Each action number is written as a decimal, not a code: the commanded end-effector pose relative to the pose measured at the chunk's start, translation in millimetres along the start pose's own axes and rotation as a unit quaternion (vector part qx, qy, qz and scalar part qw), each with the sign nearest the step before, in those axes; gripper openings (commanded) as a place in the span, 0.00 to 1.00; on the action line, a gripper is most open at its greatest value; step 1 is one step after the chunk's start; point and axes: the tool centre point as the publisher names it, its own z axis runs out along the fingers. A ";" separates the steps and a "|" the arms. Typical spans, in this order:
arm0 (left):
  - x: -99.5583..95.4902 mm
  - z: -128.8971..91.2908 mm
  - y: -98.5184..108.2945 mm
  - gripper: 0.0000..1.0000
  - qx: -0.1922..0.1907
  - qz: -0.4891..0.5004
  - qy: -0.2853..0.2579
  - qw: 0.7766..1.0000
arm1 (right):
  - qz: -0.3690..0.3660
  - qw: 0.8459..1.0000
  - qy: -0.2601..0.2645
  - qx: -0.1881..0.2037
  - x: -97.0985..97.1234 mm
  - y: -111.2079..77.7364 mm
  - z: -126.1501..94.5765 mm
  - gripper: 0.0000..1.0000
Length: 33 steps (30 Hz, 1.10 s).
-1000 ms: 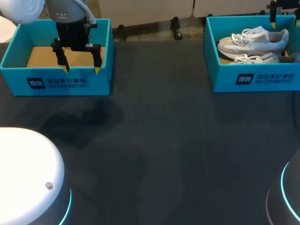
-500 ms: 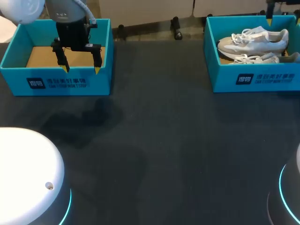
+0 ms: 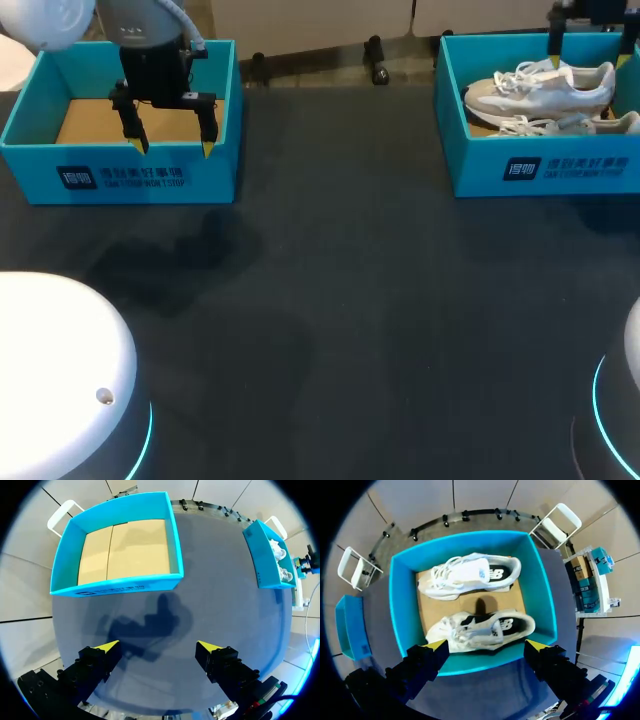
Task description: Take the shoe out of the shoebox, open the shoe tongue, remove and reinsert the insole, then place the shoe into the shoebox
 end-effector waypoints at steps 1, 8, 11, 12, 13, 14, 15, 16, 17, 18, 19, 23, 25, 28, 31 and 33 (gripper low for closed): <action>-0.2 -3.5 1.4 1.00 0.006 -0.002 0.004 1.000 | 0.003 1.000 0.009 -0.029 6.2 -23.2 -6.5 1.00; 0.4 -2.9 -2.0 1.00 0.019 -0.006 0.002 1.000 | 0.014 0.999 0.020 -0.030 19.2 -54.7 -12.8 1.00; 0.9 -2.2 -6.4 1.00 0.021 -0.008 0.001 1.000 | 0.019 0.999 0.024 -0.029 25.6 -69.6 -15.9 1.00; 0.9 -2.0 -8.2 1.00 0.021 -0.011 0.003 1.000 | 0.022 0.999 0.025 -0.027 27.6 -74.3 -17.1 1.00; 0.8 -2.0 -9.4 1.00 0.020 -0.015 0.004 1.000 | 0.024 0.999 0.026 -0.026 29.4 -78.3 -18.1 1.00; 0.4 -1.9 -11.1 1.00 0.017 -0.019 0.008 1.000 | 0.026 0.999 0.027 -0.026 30.9 -82.2 -19.2 1.00; -0.1 -1.8 -12.4 1.00 0.013 -0.021 0.010 1.000 | 0.027 0.999 0.028 -0.025 32.1 -85.0 -20.2 1.00; -1.3 -1.5 -14.6 1.00 0.009 -0.026 0.013 1.000 | 0.028 0.999 0.029 -0.025 34.4 -89.9 -21.9 1.00; -2.1 -1.5 -16.0 1.00 0.008 -0.029 0.013 0.999 | 0.029 0.999 0.029 -0.024 36.0 -93.5 -23.1 1.00; -2.5 -2.0 -16.5 1.00 0.006 -0.030 0.015 0.999 | 0.029 0.999 0.028 -0.025 37.3 -97.0 -24.4 1.00; -2.8 -2.4 -17.4 1.00 0.004 -0.032 0.015 0.999 | 0.029 0.999 0.028 -0.025 38.7 -100.8 -25.6 1.00; -2.9 -2.9 -21.9 1.00 -0.008 -0.037 0.016 0.999 | 0.028 0.999 0.027 -0.028 43.2 -115.8 -28.6 1.00; -2.1 -3.2 -23.3 1.00 -0.006 -0.037 0.013 0.999 | 0.025 0.999 0.026 -0.029 46.2 -123.2 -29.7 1.00; -1.7 -3.4 -24.7 1.00 -0.005 -0.039 0.010 0.999 | 0.023 0.999 0.025 -0.031 50.4 -135.1 -31.6 1.00; -2.4 -5.9 -24.1 1.00 0.000 -0.039 0.010 0.999 | 0.022 0.999 0.024 -0.031 55.1 -146.9 -33.3 1.00; -2.4 -5.9 -24.1 1.00 0.000 -0.039 0.010 0.999 | 0.011 0.999 0.024 -0.034 58.4 -154.6 -34.4 1.00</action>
